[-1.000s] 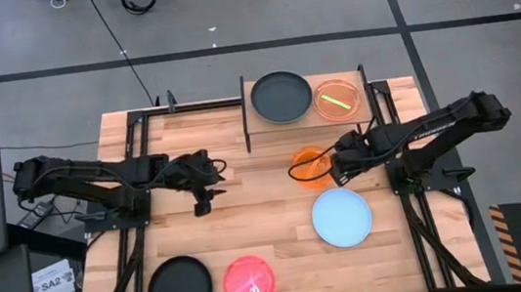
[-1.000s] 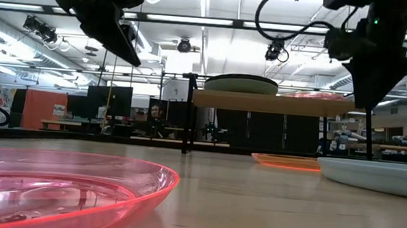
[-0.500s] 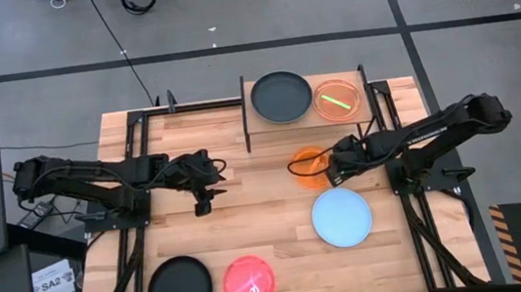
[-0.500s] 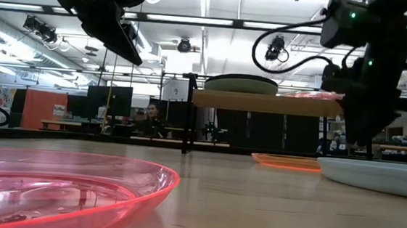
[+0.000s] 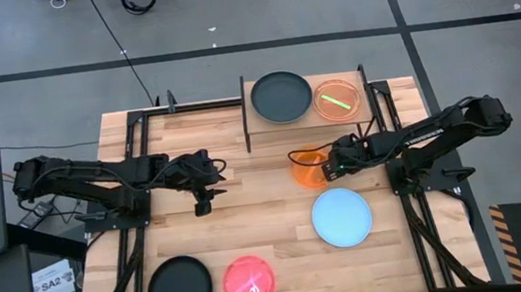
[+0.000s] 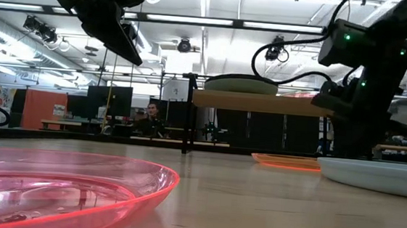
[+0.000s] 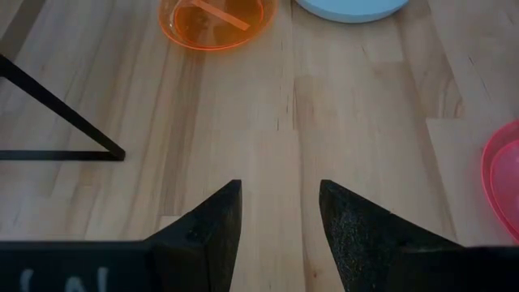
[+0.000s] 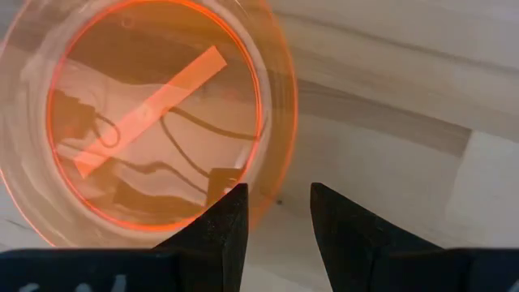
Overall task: Place and stack plates onto a shelf
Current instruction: Stack the orange plate on top of the green plate on the shelf
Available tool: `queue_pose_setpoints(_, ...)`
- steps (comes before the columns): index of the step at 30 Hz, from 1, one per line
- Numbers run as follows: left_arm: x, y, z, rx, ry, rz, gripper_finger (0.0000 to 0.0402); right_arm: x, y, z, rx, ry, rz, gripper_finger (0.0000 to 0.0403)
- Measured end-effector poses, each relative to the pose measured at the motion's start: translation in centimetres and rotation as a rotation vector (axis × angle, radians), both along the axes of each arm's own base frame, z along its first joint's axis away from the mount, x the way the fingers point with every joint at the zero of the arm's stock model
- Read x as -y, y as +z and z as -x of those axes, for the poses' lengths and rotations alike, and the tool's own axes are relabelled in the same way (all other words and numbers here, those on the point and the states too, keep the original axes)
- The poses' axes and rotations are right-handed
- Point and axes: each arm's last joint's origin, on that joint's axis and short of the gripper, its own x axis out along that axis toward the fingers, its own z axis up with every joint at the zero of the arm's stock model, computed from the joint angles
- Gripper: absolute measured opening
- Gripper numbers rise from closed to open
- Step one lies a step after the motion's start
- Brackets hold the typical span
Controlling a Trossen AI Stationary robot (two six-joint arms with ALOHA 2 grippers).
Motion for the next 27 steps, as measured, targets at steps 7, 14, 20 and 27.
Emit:
queue_pose_setpoints(7,0.0,0.0,0.0,0.000,0.000,0.000,0.0173,0.2,-1.2,0.2,0.075,-0.014,0.003,0.0140)
queue_pose_setpoints(14,0.0,0.0,0.0,0.000,-0.001,-0.001,0.0173,0.2,-1.7,0.3,0.119,-0.014,0.008,0.0140)
queue_pose_setpoints(20,0.0,0.0,0.0,0.000,-0.001,-0.001,0.0173,0.2,-2.0,0.5,0.129,-0.024,0.007,0.0131)
queue_pose_setpoints(27,0.0,0.0,0.0,0.000,-0.001,-0.001,0.0173,0.2,-2.1,0.5,0.126,-0.025,0.009,0.0093)
